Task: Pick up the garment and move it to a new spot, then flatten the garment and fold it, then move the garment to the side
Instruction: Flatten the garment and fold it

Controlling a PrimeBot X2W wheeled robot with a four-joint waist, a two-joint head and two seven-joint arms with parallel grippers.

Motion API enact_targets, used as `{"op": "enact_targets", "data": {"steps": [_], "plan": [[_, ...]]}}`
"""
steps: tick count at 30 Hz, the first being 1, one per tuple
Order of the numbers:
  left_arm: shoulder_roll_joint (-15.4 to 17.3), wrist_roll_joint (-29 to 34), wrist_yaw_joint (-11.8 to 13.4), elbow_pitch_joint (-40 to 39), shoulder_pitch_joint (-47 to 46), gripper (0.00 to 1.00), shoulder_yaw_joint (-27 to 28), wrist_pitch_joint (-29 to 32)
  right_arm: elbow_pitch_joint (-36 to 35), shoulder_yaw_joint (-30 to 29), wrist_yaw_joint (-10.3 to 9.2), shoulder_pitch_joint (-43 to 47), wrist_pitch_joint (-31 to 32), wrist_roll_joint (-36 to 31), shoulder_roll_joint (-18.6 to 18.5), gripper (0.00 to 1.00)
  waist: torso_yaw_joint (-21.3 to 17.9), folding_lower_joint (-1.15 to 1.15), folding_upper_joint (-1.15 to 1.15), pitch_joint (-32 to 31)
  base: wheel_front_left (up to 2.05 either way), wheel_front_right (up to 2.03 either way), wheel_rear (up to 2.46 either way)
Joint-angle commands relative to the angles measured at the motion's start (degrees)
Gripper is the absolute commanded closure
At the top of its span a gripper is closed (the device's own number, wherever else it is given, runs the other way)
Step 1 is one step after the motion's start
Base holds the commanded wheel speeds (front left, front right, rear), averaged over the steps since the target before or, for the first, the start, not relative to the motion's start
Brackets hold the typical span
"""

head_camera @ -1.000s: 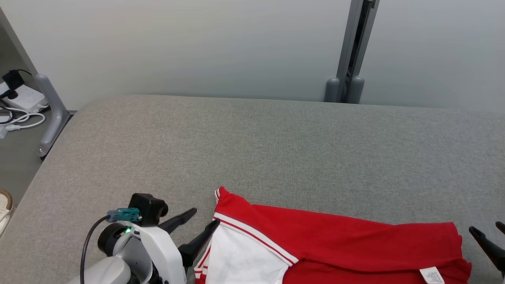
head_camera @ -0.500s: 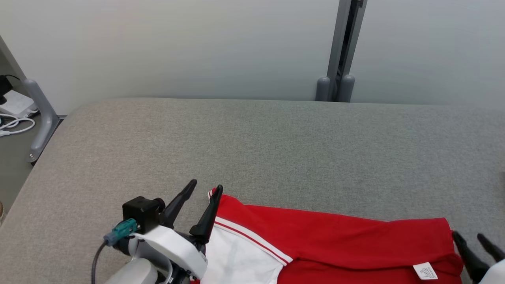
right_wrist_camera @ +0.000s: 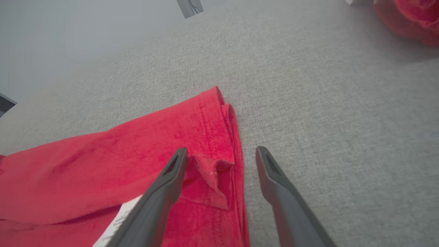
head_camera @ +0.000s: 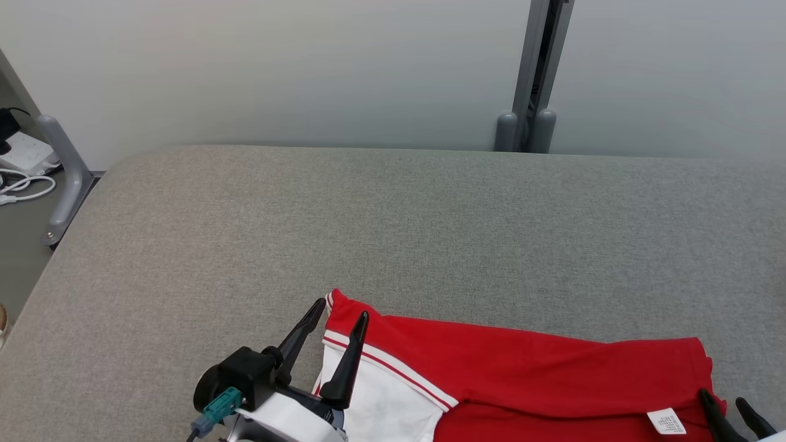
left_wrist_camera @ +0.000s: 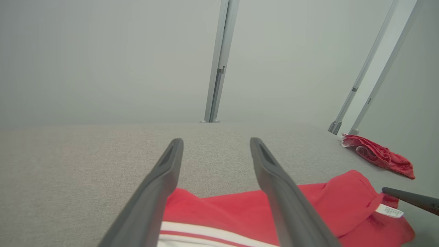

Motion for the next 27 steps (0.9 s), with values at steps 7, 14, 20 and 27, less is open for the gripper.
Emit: {"op": "enact_targets", "data": {"steps": [7, 14, 20, 27], "plan": [[-2.54, 4.20, -2.89, 1.18, 1.12, 0.00, 4.16, -0.17, 1.65, -1.48, -0.02, 0.92, -0.23, 0.23, 1.10, 0.00, 0.98, 0.00, 0.00, 0.54, 0.00, 0.00, 0.00], [-4.03, 6.66, -4.35, 1.86, 1.70, 0.00, 6.25, -0.17, 4.30, -0.23, -0.02, 0.22, -0.24, 2.95, 2.27, 0.00, 1.58, 0.00, 0.00, 1.14, 0.00, 0.00, 0.00], [-4.64, 7.70, -4.95, 2.06, 2.02, 0.00, 7.28, -0.17, 5.28, 3.68, -0.01, -0.21, 0.00, 4.42, 3.65, 0.00, 1.72, 0.00, 0.00, 1.37, 0.00, 0.00, 0.00], [-5.05, 8.50, -5.38, 2.52, 2.17, 0.00, 8.02, -0.17, 4.95, 2.03, -0.02, -1.76, -0.11, 5.08, 2.61, 1.00, 1.33, 0.00, 0.00, 1.09, 0.00, 0.00, 0.00]]}}
